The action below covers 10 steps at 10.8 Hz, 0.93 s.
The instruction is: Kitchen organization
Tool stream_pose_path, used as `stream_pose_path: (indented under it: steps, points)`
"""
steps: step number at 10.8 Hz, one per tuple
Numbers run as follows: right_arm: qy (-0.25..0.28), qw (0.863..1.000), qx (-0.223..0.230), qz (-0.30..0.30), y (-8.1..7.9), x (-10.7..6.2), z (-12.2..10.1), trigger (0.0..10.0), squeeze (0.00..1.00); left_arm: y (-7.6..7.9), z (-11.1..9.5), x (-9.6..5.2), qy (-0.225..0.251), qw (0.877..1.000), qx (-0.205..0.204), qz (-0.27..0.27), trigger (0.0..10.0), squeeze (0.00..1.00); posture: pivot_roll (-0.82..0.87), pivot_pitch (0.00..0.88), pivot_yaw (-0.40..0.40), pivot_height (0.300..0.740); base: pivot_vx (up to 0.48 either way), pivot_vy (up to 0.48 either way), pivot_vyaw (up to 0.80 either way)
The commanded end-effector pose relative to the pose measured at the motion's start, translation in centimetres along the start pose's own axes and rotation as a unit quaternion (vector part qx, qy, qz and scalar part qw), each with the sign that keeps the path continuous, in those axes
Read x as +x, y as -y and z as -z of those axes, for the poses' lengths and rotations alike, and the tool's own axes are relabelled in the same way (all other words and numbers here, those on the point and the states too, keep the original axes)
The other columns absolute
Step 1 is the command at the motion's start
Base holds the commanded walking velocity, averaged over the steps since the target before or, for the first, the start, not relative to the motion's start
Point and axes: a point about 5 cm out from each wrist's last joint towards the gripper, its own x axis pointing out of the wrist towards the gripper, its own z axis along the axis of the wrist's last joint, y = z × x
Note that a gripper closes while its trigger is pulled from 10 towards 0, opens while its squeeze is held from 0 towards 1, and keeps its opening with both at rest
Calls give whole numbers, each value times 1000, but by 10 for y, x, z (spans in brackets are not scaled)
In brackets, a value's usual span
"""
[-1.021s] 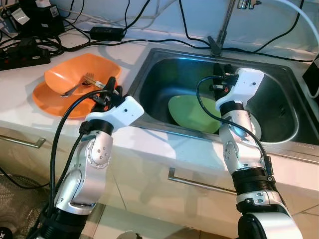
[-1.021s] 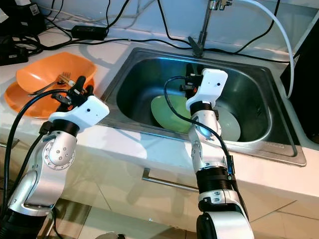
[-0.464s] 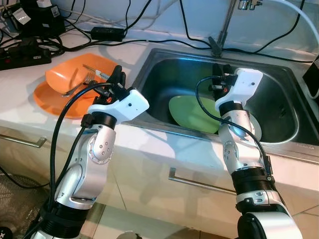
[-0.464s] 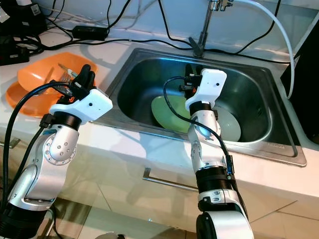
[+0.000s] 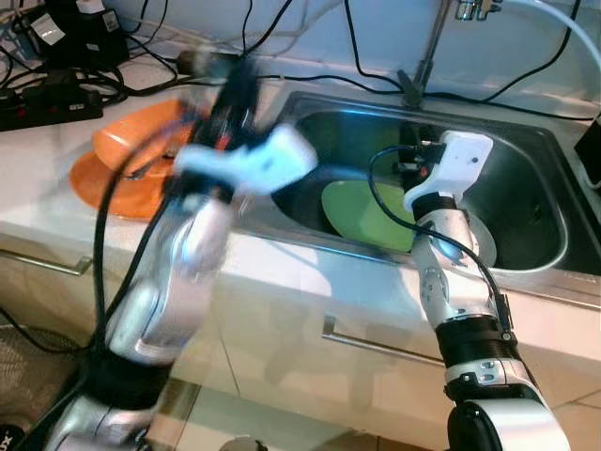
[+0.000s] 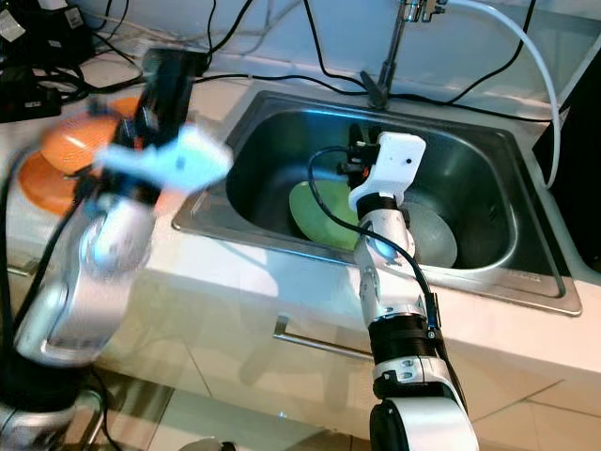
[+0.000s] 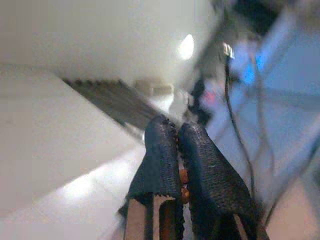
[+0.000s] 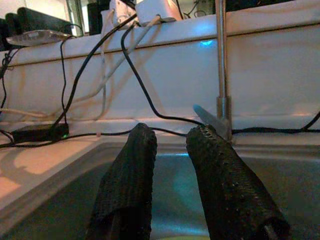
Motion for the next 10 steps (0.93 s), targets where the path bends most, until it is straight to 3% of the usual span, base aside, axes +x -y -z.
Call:
stream_pose_path:
  steps: [1,2,3,4,5,6,8,10]
  points:
    - [13,1000,-6,1,1,4,-6,10000,0,6,-9,6,25,997,-71,13,10000,0,194,86,-37,740,0,0,0]
    - [15,1000,-11,3,3,4,-6,10000,0,14,-15,12,24,986,-161,26,10000,0,185,84,-34,740,0,0,0]
    - [16,1000,-12,4,5,4,-7,10000,0,16,-17,14,22,981,-190,30,10000,0,185,84,-34,740,0,0,0]
    - [24,999,-30,6,14,4,-9,10000,1000,21,-29,21,33,944,-325,49,10000,0,175,81,-30,740,0,0,0]
    - [27,999,-45,1,17,4,-10,10000,1000,21,-30,24,33,934,-353,46,10000,0,175,81,-30,740,0,0,0]
    - [35,994,-100,-15,20,4,-12,10000,1000,18,-28,27,32,919,-391,43,10000,0,171,82,-28,740,0,0,0]
    - [66,961,-260,-72,18,2,-18,10000,1000,17,-19,27,18,883,-466,49,10000,0,168,83,-25,740,0,0,0]
    - [79,928,-351,-96,15,1,-18,10000,1000,19,-14,23,7,857,-510,66,10000,0,167,84,-21,740,0,0,0]
